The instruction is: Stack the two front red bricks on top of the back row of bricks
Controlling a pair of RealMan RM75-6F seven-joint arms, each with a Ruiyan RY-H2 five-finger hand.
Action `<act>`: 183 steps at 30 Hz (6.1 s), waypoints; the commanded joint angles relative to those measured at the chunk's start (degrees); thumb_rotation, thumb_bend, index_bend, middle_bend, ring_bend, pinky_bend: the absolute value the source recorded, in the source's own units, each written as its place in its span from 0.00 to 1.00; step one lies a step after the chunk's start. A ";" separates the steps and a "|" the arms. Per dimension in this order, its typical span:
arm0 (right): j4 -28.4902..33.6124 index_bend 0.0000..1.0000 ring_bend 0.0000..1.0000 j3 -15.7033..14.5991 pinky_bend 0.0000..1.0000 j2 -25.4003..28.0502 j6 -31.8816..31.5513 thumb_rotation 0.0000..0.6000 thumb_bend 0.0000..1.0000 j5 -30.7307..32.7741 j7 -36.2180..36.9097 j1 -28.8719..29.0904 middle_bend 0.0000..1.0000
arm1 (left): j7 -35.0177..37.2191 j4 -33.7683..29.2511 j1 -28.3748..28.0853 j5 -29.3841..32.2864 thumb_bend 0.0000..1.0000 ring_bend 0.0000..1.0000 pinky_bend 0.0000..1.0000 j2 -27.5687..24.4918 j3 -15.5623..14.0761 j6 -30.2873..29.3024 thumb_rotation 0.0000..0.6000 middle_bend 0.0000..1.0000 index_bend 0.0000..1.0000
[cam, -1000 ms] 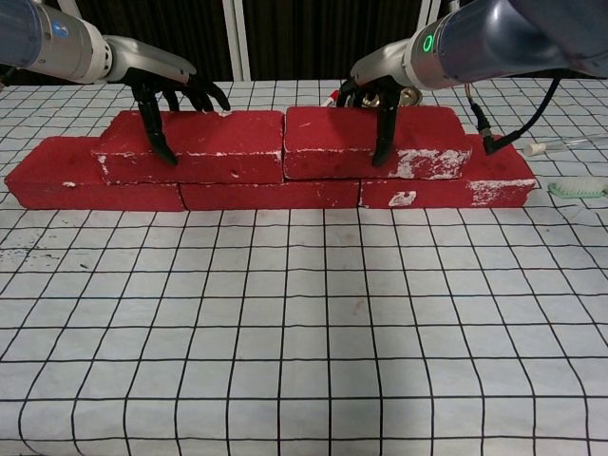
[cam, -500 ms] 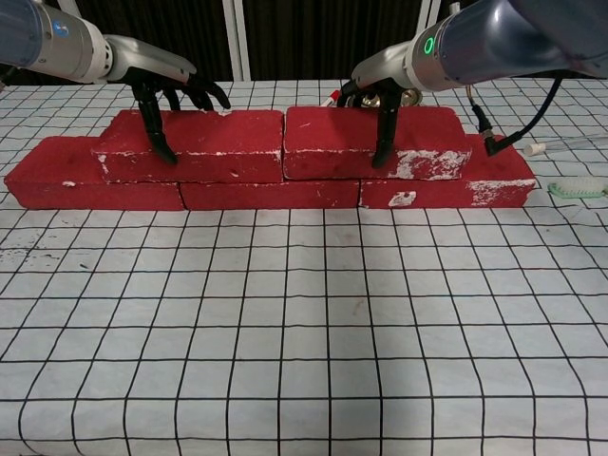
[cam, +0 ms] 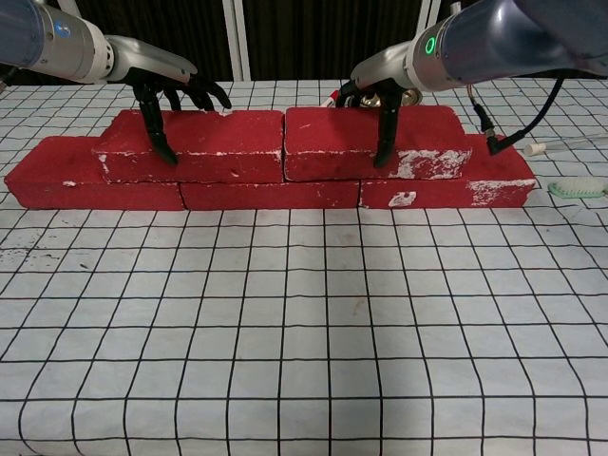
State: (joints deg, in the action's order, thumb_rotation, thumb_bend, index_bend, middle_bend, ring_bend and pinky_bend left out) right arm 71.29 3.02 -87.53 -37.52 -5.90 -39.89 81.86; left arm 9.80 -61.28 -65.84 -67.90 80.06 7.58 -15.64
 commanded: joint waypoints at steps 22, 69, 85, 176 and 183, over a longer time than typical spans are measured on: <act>-0.28 0.06 0.00 -0.16 0.12 -0.46 -0.90 1.00 0.00 0.22 -0.43 0.10 0.05 | -0.90 0.14 -0.18 2.25 0.00 0.04 0.20 -0.01 -0.14 -0.01 1.00 0.14 0.06; 0.90 0.04 0.00 0.74 0.12 -0.01 -2.35 1.00 0.00 0.30 -1.78 -0.18 0.02 | -1.44 -1.05 -0.40 3.90 0.00 0.01 0.17 -0.72 0.04 -0.10 1.00 0.12 0.05; 3.49 0.04 0.00 1.42 0.12 1.24 -3.75 1.00 0.00 0.06 -2.16 -0.04 0.02 | -1.94 -3.35 -0.29 4.46 0.00 0.01 0.17 -2.21 0.07 -0.97 1.00 0.12 0.05; 30.92 0.04 0.00 5.23 0.12 32.56 -20.82 1.00 0.00 -21.44 12.07 -30.05 0.02 | -30.28 -26.11 6.44 28.44 0.10 0.02 0.13 -15.34 -15.00 -17.37 1.00 0.12 0.04; 31.08 0.04 0.00 5.74 0.12 32.99 -20.43 1.00 0.00 -21.90 12.39 -30.94 0.02 | -31.19 -27.15 5.81 29.43 0.10 0.02 0.13 -15.47 -15.41 -18.20 1.00 0.12 0.04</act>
State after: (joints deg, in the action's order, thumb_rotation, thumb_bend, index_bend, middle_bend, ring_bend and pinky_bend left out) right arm 102.34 8.73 -54.56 -57.96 -27.77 -27.52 50.95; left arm -21.31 -88.36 -59.97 -38.54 64.62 -7.80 -33.76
